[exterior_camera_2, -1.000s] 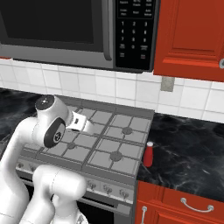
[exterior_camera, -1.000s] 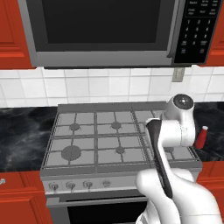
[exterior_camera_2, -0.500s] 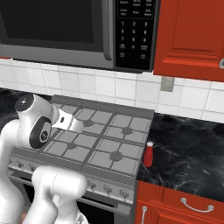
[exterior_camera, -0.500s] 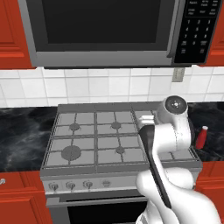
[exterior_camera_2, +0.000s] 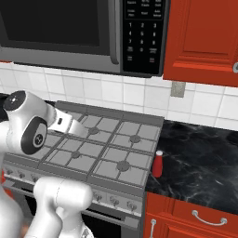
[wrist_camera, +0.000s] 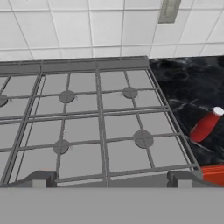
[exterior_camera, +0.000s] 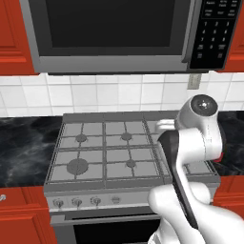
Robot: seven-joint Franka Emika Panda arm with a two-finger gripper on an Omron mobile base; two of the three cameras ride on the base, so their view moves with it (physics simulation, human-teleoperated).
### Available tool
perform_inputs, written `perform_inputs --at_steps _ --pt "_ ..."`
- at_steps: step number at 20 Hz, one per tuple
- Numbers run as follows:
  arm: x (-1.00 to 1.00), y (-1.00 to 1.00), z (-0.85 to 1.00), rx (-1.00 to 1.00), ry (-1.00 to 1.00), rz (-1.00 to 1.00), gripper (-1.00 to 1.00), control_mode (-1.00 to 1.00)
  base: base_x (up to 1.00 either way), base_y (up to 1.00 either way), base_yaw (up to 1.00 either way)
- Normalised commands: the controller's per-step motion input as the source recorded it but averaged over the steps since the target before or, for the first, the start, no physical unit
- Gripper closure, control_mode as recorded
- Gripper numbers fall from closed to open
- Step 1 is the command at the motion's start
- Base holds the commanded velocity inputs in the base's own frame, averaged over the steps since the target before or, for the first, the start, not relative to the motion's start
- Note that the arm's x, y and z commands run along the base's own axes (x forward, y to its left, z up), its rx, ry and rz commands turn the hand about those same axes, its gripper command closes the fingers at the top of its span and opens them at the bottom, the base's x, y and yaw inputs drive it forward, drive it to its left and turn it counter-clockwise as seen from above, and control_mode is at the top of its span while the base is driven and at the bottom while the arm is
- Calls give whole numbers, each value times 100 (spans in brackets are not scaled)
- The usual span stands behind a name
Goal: Take 2 condiments from the cabinet and move them on the counter near the stove.Make sure the condiments are lined up with each other, next to each other.
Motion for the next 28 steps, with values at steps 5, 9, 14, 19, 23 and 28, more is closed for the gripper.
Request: perform_inputs --at_steps 5,9,14,19,23,28 --pt "-10 0 9 0 1 0 -100 -100 0 0 0" --pt "0 0 0 0 0 0 -100 -100 0 0 0" --pt "-12 0 0 0 0 0 -100 100 -37 -5 -7" --pt "0 0 0 0 0 0 -100 100 -95 -12 -62" --pt "0 0 0 0 0 0 -100 100 -38 0 -90" --pt "0 0 0 0 0 0 -100 100 0 0 -100"
